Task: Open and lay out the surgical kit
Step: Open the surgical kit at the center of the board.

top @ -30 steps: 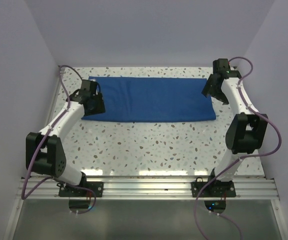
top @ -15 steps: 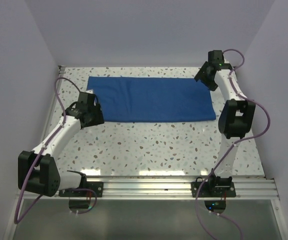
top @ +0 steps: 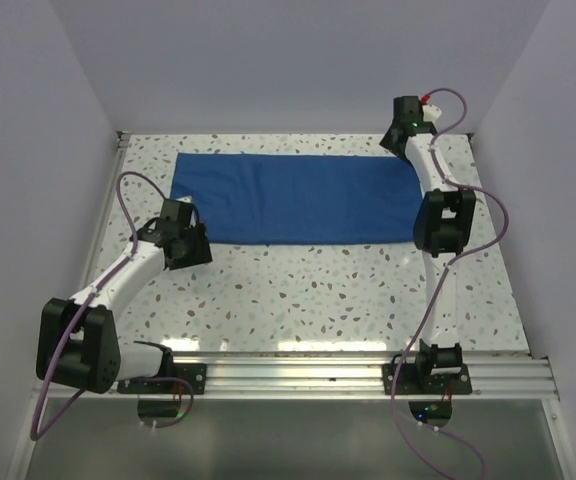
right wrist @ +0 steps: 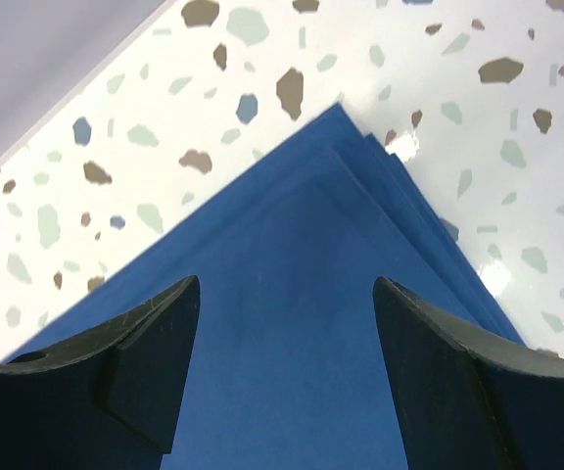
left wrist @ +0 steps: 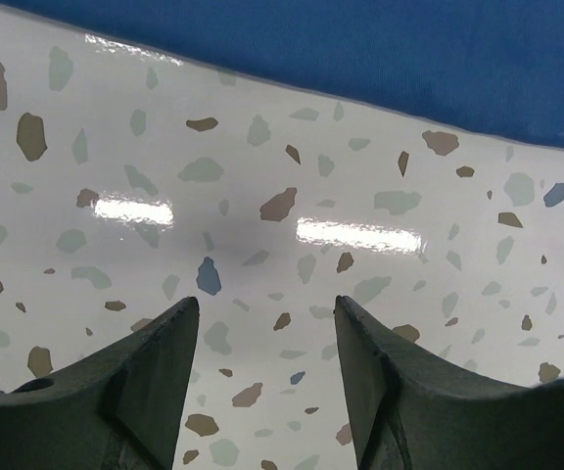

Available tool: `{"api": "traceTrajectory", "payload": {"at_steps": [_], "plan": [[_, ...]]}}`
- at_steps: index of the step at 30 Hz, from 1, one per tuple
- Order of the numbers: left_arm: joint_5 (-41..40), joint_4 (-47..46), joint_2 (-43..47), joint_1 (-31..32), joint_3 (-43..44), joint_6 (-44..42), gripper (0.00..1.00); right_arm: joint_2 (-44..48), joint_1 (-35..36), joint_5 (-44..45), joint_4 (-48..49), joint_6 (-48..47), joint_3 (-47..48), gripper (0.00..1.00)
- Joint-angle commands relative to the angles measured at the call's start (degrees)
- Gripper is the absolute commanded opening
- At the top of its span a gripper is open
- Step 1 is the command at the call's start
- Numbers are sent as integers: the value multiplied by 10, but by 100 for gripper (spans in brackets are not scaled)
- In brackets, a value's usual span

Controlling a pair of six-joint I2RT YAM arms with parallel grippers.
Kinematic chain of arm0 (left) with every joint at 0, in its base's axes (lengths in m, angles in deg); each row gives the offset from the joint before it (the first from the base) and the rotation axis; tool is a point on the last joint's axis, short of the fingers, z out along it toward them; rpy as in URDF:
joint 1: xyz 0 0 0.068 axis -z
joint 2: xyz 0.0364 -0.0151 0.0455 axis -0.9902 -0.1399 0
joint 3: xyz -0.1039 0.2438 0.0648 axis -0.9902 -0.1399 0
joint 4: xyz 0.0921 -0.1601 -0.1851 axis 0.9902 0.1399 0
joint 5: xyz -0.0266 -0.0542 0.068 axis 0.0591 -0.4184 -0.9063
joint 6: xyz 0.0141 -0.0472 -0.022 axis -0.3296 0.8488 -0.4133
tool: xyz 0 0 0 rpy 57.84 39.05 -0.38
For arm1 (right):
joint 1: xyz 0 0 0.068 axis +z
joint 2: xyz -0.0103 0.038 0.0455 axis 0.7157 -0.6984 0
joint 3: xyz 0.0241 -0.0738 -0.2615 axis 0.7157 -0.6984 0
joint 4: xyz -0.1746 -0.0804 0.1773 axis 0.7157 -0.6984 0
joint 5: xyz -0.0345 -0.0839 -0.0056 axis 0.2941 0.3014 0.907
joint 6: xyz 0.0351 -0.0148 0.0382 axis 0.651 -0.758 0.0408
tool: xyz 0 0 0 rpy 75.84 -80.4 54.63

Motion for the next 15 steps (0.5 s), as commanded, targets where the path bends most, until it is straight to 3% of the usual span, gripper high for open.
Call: {"api": "traceTrajectory", "payload": {"at_steps": [1, 15], "plan": [[19, -30, 5, 1, -13, 4, 61, -31, -3, 59, 41, -12, 53, 75], [10, 10, 11, 1, 28, -22, 61, -119, -13, 100, 72, -16, 104, 74]]}}
